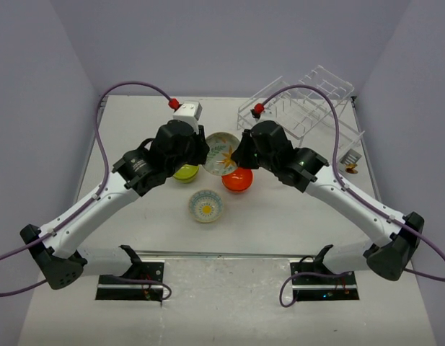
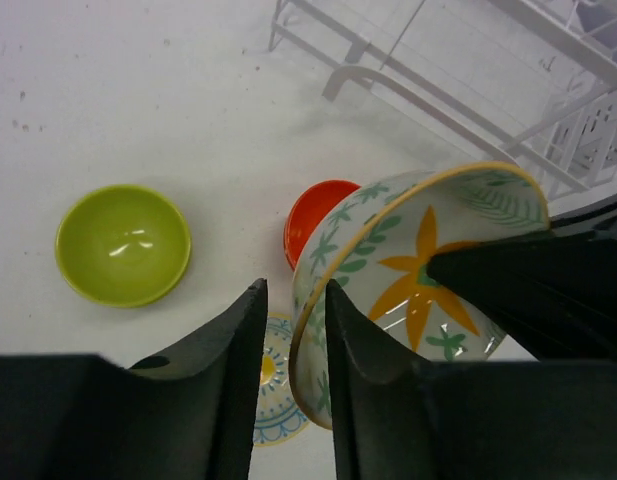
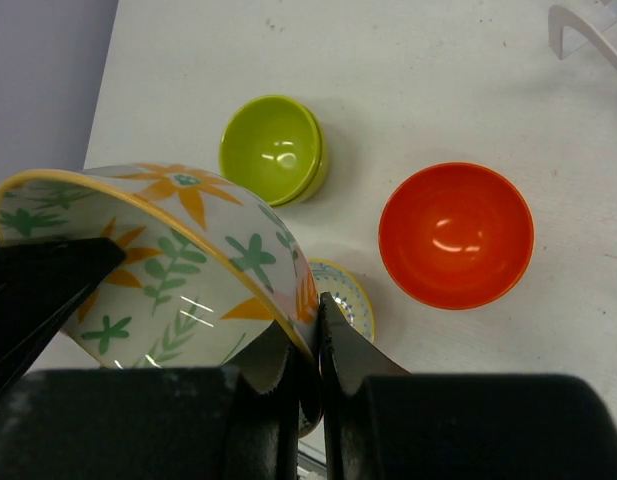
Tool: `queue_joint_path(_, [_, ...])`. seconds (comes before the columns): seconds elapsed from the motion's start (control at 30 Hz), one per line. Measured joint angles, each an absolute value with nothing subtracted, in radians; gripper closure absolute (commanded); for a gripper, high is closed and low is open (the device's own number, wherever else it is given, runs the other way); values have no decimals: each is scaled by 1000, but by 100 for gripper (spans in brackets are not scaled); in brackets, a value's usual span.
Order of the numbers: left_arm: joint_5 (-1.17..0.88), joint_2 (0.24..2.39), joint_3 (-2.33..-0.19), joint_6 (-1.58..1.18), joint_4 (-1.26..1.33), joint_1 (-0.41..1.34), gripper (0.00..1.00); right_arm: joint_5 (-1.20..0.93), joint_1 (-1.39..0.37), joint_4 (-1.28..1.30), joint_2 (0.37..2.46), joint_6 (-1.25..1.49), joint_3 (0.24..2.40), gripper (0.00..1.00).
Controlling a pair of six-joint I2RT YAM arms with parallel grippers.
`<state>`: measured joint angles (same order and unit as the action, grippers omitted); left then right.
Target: Unload the bowls from the dish rack
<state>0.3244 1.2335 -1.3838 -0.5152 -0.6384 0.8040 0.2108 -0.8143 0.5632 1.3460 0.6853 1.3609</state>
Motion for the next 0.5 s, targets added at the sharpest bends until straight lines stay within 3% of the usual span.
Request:
queue_joint_path(0.03, [334,1245,-1384,-514,-648,805,90,205,-814,564,1341,688,1361,100])
queue_joint_path(0.07, [340,1253,-1384,-519,-655,805,100,199,-814,564,1338,689,1361,100])
queue_joint_path(0.27, [375,1271,-1393,-505,-694,826,100,189,-810,551,1330,696,1338,98])
queue_joint_path(0.33, [384,1274,-1393,-506,-702,828,100,179,-809,531,1324,709,1317,34])
queue_joint_path(0.37, [401,1275,-1391,-505,-704,828,100,168,-809,530,1319,714,1309,7])
queue_joint_path(0.4, [421,1275,-1380,-506,-701,826,100,164,-810,530,1312,711,1300,1])
queue_joint_path(0.5, [463,1261,-1298,-526,-676,818,100,180,-812,538,1277,708,1278,1])
